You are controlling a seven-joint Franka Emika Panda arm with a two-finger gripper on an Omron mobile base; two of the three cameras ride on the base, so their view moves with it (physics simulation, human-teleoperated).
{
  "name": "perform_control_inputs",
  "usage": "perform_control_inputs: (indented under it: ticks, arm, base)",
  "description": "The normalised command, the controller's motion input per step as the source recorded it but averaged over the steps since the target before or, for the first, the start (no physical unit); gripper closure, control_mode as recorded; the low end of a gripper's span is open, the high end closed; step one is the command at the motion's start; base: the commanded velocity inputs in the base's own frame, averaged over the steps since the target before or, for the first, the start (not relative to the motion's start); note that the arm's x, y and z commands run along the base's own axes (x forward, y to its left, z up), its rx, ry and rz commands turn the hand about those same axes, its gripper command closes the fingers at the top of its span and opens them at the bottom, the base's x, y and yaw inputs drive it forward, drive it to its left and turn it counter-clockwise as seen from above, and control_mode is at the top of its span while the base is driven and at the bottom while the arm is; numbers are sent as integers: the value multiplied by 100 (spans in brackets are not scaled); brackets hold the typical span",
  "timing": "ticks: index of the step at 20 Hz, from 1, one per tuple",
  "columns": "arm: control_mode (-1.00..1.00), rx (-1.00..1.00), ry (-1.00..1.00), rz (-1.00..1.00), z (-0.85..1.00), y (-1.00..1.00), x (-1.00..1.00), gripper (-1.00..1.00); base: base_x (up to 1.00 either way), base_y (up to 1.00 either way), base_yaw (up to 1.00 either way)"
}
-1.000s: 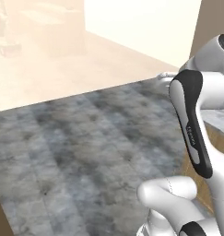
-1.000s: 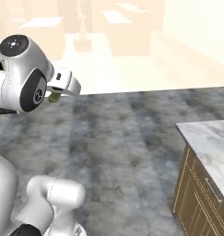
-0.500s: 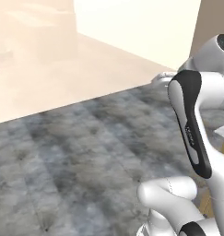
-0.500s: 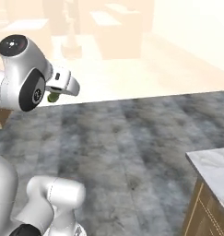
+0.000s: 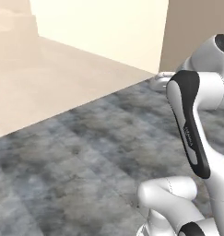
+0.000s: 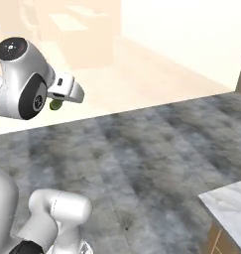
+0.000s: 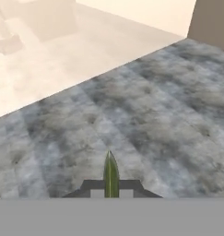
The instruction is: There is a bowl on the dining counter. Grab a lemon wedge from the fridge and place it in the bowl. Then get the liquor bottle and glass cup from the cabinet and place them next to the bowl.
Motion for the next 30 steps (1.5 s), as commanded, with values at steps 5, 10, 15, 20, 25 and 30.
perform_control_inputs:
  ticks: [5,10,15,20,25,30]
  arm:
    - [100,0,0,0,0,0,0,100]
    - [100,0,0,0,0,0,0,100]
    - [100,0,0,0,0,0,0,100]
    - [100,0,0,0,0,0,0,100]
    - [100,0,0,0,0,0,0,100]
    - [100,0,0,0,0,0,0,100]
  base:
    - [100,0,-39]
    - [100,0,-40]
    - [100,0,-40]
    - [99,8,-45]
    - [83,24,-51]
    - [80,41,-52]
